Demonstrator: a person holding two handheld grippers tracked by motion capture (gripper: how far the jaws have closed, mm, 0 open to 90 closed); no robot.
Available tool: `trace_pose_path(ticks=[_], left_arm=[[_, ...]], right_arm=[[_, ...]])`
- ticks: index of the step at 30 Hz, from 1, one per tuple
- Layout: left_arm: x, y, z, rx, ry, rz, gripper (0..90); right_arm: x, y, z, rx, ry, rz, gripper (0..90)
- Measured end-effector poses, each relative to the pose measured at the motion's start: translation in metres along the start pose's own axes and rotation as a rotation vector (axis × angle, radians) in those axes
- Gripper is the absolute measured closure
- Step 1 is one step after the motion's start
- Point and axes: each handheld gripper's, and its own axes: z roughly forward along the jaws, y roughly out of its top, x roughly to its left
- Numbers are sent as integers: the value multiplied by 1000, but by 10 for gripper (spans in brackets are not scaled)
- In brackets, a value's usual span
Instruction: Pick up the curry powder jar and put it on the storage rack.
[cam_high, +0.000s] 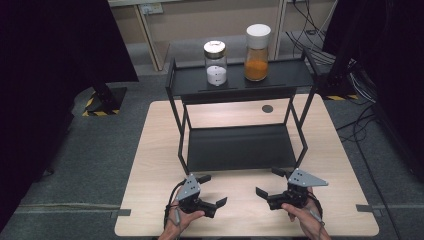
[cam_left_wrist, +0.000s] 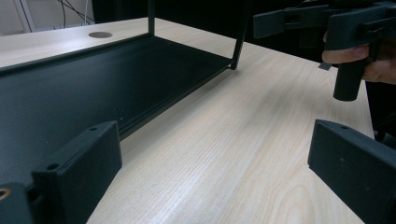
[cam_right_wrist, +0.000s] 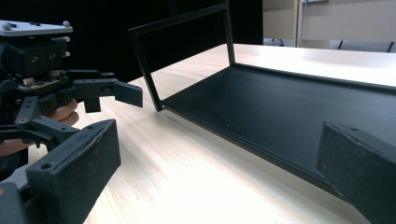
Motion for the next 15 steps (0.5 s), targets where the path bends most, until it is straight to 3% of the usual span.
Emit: trace_pose_path(ticks=[15], left_arm=[[-1,0,0,0,-3,4,22]], right_arm=[[-1,-1,0,5,-7,10,3]])
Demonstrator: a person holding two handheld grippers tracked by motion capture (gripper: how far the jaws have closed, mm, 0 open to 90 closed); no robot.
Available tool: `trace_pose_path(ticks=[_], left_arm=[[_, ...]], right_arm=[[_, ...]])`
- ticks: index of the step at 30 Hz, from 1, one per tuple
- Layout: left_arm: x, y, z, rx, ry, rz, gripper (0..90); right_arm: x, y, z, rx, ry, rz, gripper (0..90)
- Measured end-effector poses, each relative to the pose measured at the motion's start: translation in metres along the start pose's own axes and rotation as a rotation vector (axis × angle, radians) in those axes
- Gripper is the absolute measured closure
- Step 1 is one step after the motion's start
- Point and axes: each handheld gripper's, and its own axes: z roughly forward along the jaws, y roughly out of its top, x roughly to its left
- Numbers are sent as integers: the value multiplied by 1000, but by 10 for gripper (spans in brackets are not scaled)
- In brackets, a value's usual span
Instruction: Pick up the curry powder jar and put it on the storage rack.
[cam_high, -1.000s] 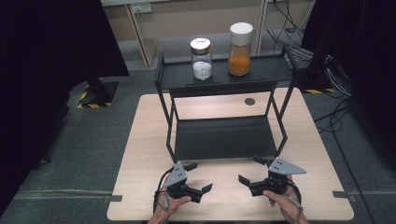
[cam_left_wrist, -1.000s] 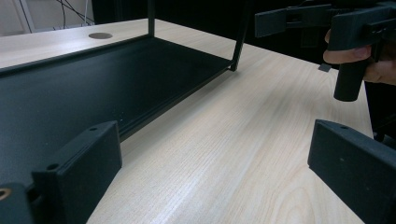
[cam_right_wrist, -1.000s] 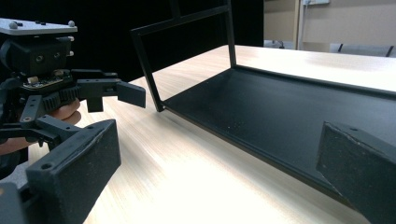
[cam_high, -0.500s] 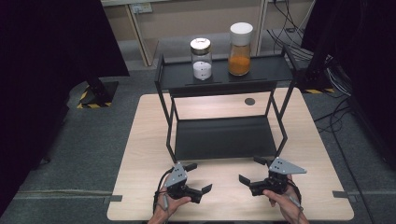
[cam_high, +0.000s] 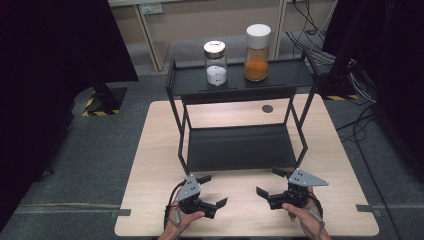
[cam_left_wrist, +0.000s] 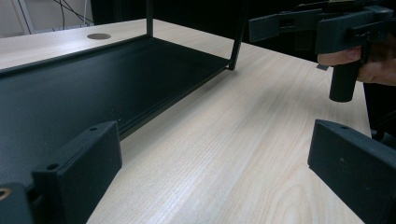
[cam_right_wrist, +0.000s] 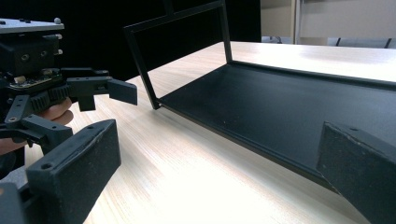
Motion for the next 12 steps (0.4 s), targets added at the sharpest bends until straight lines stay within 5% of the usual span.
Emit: trace_pose_path(ticks=[12], left_arm=[[0,0,0,0,2,-2,22]], right_arm=[[-2,0,-2,-12,1,8,3]])
